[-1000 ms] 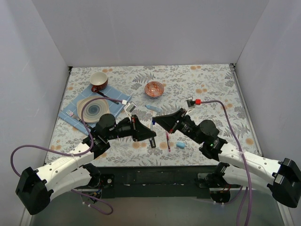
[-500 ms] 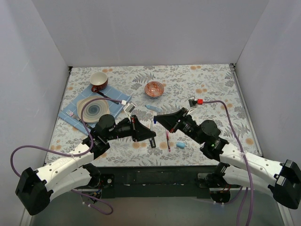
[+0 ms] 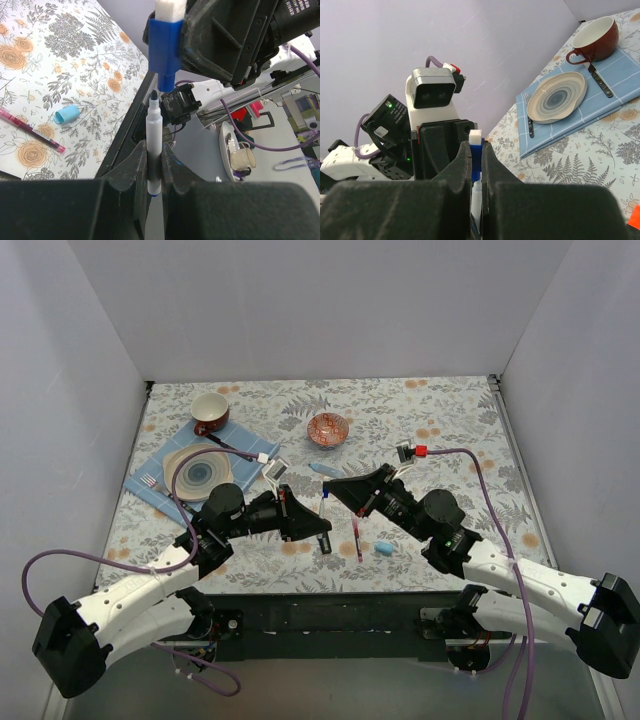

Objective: Insert the pens into the pen caps

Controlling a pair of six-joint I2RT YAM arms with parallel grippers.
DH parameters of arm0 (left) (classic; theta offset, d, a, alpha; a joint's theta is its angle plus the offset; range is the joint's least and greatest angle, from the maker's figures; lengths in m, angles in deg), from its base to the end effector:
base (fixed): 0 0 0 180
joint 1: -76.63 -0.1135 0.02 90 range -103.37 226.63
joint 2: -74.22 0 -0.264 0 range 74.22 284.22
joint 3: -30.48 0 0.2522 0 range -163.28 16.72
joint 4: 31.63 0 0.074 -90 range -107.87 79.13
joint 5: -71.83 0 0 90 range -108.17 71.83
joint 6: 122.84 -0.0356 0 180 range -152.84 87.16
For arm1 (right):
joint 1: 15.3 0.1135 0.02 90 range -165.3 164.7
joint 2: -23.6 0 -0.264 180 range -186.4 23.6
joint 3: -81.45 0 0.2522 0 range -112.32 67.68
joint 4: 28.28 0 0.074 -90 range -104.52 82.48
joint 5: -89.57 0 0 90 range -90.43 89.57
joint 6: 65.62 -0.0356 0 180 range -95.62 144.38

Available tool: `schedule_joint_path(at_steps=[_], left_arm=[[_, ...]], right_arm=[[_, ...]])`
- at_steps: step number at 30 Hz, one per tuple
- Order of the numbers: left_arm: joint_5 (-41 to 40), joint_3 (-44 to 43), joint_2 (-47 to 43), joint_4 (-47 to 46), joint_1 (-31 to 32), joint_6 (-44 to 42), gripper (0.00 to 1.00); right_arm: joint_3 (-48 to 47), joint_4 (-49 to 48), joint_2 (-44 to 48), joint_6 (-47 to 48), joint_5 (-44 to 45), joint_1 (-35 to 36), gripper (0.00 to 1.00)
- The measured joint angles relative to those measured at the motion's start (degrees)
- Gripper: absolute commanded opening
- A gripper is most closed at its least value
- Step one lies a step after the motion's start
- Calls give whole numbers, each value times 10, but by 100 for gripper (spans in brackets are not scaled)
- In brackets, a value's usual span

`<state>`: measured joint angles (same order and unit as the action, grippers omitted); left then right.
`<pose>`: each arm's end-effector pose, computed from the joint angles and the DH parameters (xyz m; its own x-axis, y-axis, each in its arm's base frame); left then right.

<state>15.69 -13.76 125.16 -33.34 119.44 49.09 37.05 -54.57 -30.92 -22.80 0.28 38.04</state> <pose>0.1386 -0.1554 0.2801 -0.9708 -0.2214 -0.0919 0.0732 0.0911 -0.9931 0.1319 0.1765 0.3147 -0.4701 0.5968 -0.6503 -0.6623 0.2484 0.7068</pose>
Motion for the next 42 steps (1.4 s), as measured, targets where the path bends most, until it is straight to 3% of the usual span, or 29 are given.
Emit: schedule_joint_path(at_steps=[42], left_arm=[[7,7,-4,-12,0,4,0]], right_arm=[[-9,-8,-17,-3,-11,0,1]])
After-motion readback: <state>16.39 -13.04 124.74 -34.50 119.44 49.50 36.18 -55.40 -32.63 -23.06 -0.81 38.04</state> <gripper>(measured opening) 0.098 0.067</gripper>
